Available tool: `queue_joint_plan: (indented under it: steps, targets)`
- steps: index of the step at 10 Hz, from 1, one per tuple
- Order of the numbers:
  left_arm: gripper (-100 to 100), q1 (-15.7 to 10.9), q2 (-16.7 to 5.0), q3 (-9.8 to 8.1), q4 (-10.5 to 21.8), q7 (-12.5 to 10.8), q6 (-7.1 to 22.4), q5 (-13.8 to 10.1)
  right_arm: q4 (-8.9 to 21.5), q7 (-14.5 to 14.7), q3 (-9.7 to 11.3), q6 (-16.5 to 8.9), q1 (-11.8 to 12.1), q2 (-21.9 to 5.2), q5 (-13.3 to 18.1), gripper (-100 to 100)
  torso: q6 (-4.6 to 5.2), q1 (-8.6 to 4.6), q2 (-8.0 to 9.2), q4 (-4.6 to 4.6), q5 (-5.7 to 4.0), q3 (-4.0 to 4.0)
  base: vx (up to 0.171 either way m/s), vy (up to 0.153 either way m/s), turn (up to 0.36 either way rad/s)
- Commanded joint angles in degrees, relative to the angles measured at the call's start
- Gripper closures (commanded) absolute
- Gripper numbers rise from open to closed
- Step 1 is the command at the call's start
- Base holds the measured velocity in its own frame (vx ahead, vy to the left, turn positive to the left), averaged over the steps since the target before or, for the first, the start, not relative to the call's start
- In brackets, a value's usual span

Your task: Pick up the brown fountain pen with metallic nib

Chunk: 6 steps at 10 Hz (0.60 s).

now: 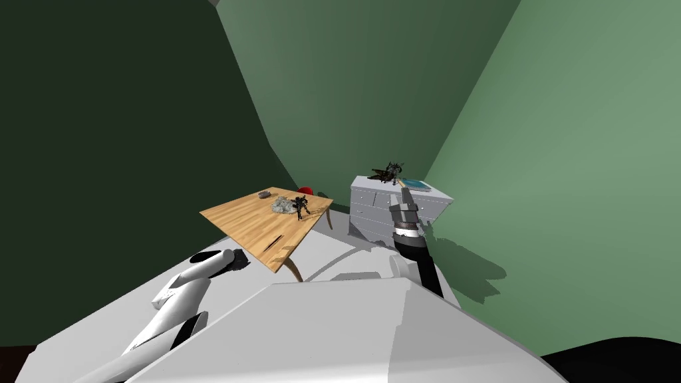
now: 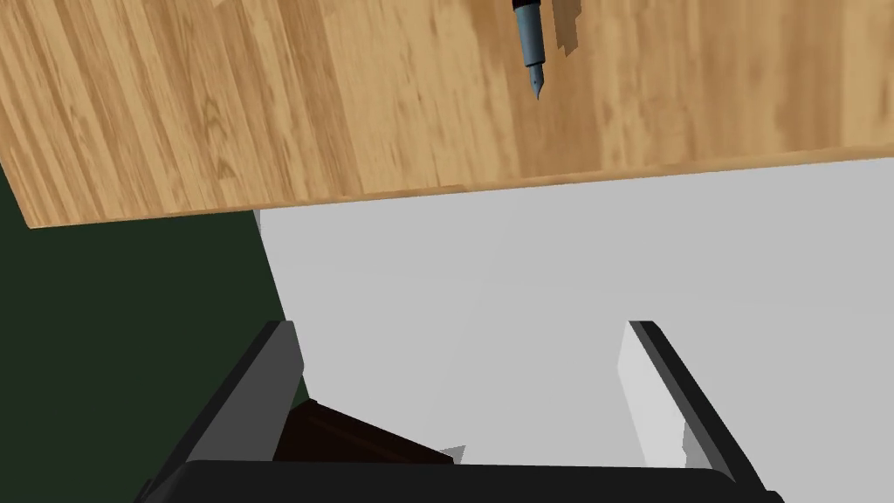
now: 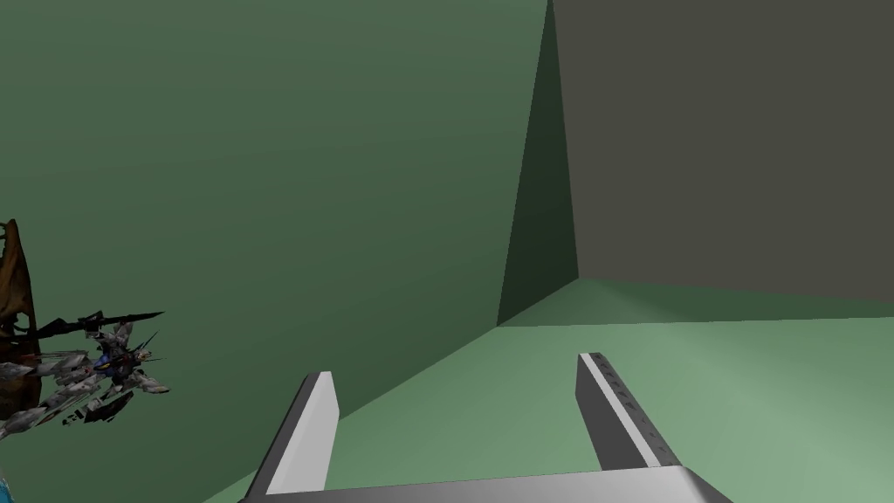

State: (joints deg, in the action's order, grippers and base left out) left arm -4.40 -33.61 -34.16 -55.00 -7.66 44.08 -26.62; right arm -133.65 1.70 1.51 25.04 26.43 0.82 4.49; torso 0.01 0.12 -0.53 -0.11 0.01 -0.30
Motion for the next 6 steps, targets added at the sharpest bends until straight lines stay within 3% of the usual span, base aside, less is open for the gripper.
queue_joint_plan:
  steps: [1,6]
  targets:
    - [-100,-0.8,-0.2,-0.27,1.9,-0.3,2.0,0.0,0.0,0.0,0.0,0.0,0.0,0.0,0.0,0,0.00,0.00,0.00,0.00,0.00,0.00,0.097,0.006,0.004]
    - [-100,-3.9,-1.8,-1.88,9.4,-1.5,9.3,-0.9,0.0,0.0,0.0,0.0,0.0,0.0,0.0,0,0.00,-0.05,0.07,0.00,0.00,0.03,0.114,0.011,0.005]
